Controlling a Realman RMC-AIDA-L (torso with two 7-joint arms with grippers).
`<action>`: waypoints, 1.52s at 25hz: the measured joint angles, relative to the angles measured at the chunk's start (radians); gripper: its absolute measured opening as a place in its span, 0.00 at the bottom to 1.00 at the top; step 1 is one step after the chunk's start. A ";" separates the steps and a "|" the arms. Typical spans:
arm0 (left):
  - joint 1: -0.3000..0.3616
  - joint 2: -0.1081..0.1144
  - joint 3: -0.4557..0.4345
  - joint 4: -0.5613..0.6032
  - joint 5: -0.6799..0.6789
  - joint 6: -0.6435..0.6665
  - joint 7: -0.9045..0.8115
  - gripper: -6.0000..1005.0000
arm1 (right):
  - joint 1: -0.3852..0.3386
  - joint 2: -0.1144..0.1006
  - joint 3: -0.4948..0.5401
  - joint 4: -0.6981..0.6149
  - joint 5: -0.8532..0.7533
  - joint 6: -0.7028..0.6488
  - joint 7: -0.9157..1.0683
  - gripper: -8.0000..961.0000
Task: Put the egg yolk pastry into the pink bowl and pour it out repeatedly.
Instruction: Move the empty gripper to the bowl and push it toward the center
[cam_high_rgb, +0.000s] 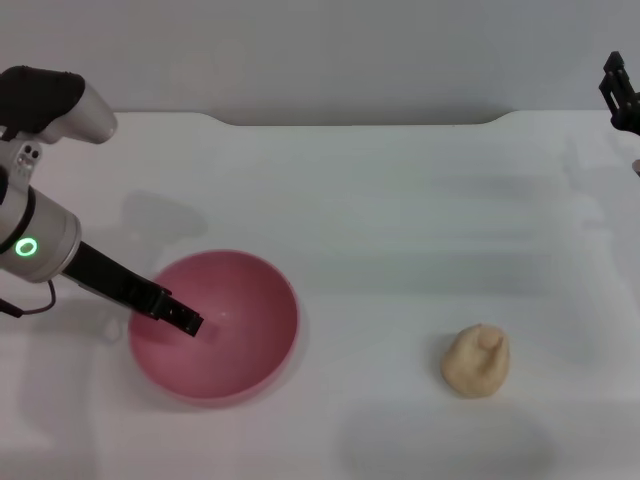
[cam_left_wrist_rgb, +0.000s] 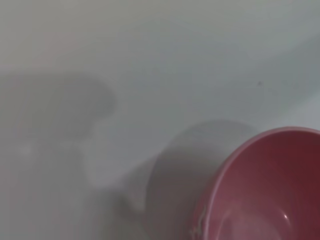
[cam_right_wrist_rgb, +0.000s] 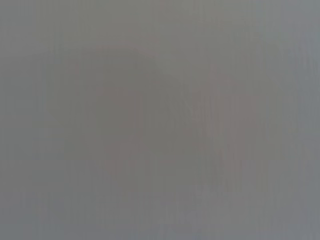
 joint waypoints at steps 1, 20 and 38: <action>0.002 0.000 0.001 0.000 -0.001 -0.007 0.002 0.76 | 0.000 0.000 0.000 0.000 0.000 0.000 0.000 0.57; 0.007 0.000 0.016 -0.031 -0.004 -0.031 0.034 0.27 | -0.011 0.000 0.000 -0.002 0.000 -0.003 0.002 0.56; 0.011 0.002 -0.058 -0.032 -0.060 -0.135 0.023 0.01 | 0.140 -0.071 -0.346 -0.410 -0.949 0.273 1.604 0.55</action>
